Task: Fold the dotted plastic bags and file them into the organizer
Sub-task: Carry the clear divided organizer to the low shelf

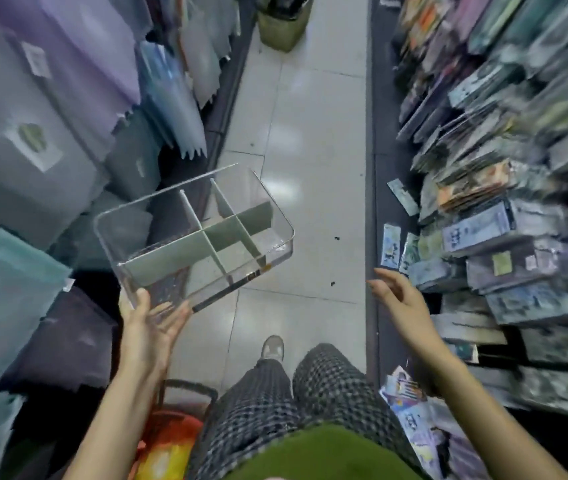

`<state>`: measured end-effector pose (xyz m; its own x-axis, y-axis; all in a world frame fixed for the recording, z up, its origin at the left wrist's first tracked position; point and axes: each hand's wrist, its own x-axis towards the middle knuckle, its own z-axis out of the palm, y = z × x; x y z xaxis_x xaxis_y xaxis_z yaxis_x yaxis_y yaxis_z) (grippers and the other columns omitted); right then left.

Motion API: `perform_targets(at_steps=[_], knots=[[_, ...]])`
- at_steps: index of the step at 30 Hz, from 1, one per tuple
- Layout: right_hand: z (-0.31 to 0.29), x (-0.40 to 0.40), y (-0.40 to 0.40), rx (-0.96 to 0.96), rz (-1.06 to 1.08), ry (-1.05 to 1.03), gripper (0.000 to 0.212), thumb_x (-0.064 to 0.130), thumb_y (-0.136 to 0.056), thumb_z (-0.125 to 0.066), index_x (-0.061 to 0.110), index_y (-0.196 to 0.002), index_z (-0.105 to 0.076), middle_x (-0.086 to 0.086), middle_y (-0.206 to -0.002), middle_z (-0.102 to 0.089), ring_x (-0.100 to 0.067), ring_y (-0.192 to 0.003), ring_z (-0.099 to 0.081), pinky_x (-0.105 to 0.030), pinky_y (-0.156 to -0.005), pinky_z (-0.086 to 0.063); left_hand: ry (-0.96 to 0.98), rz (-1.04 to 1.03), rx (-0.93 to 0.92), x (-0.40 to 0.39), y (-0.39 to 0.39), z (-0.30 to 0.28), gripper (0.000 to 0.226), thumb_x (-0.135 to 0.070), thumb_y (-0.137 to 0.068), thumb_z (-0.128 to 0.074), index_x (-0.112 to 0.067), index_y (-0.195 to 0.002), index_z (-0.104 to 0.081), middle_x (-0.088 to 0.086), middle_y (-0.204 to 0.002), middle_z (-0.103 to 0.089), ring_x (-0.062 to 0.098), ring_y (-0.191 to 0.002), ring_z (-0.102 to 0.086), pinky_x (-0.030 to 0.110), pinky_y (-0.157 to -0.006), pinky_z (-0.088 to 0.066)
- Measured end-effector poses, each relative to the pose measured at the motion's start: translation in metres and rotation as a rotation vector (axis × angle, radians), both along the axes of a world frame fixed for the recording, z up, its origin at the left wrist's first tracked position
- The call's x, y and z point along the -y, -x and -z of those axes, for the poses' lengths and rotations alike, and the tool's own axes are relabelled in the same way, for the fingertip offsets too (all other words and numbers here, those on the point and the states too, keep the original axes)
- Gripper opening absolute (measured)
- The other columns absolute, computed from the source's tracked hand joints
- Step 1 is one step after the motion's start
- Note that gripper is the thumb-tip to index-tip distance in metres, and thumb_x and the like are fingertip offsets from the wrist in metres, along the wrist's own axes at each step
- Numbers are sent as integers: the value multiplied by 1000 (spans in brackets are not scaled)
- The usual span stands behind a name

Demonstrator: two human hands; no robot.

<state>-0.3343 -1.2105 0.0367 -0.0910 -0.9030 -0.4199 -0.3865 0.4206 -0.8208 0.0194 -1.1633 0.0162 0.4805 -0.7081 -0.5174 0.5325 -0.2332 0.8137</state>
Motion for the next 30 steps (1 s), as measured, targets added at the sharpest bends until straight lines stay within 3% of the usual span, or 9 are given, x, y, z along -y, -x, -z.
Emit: perform_targets(at_steps=[6,10,14,18,20,22,24,27,30], knots=[[8,116,11,8,122,-7,25,22,-95,-52,18,-119,-56,-3,-110,-65,-14,-104,-58,-19,-84,-42,29,105,22,169,-2,1,25,-28,-101,-39,-50,-109,-47,13,-108,-49,16,-67,-72,36,-70,-59],[25,221,19,80,218,-1,19,19,-94,-52,21,-113,-54,-5,-107,-66,-17,-102,-61,-35,-97,-45,48,125,12,281,1,20,27,-30,-98,-46,-44,-121,-47,-6,-113,-59,20,-77,-72,35,-70,-59],[30,352,29,107,214,21,22,18,-96,-49,15,-118,-54,-5,-106,-65,-14,-100,-62,-36,-96,-47,13,116,55,406,11,18,37,-30,-98,-46,-42,-133,-40,-17,-101,-67,19,-77,-72,34,-69,-59],[11,497,30,94,161,63,20,20,-95,-52,20,-115,-55,8,-101,-65,7,-91,-61,-9,-80,-46,44,104,68,521,19,-1,35,-30,-99,-44,-43,-130,-38,-15,-106,-62,15,-76,-72,36,-74,-58],[-2,570,26,98,127,93,18,19,-95,-53,23,-112,-55,0,-104,-66,-7,-97,-61,-15,-86,-46,38,95,63,575,21,-9,34,-30,-99,-44,-42,-130,-39,-17,-106,-62,16,-77,-72,37,-74,-58],[-10,642,21,104,87,113,16,22,-95,-53,28,-109,-55,-7,-110,-65,-18,-104,-60,-31,-95,-45,43,74,66,627,20,-11,28,-30,-99,-43,-44,-123,-44,-17,-93,-67,17,-74,-72,35,-74,-58],[-14,712,17,107,65,141,15,25,-94,-54,35,-104,-56,-5,-109,-66,-21,-106,-60,-35,-97,-45,43,46,60,682,19,-11,26,-30,-99,-43,-45,-119,-45,-19,-79,-69,17,-71,-72,33,-71,-59],[-12,811,13,130,58,170,18,23,-94,-54,39,-102,-56,-4,-107,-66,-21,-105,-60,-35,-95,-45,29,-3,62,772,17,-4,39,-30,-97,-45,-40,-134,-37,-14,-89,-56,14,-71,-71,32,-67,-59],[-5,905,15,128,66,166,16,21,-94,-53,32,-107,-56,-2,-107,-66,-16,-103,-61,-30,-94,-46,23,1,60,874,15,8,40,-29,-98,-45,-40,-134,-35,-13,-107,-50,17,-83,-67,31,-66,-60]])
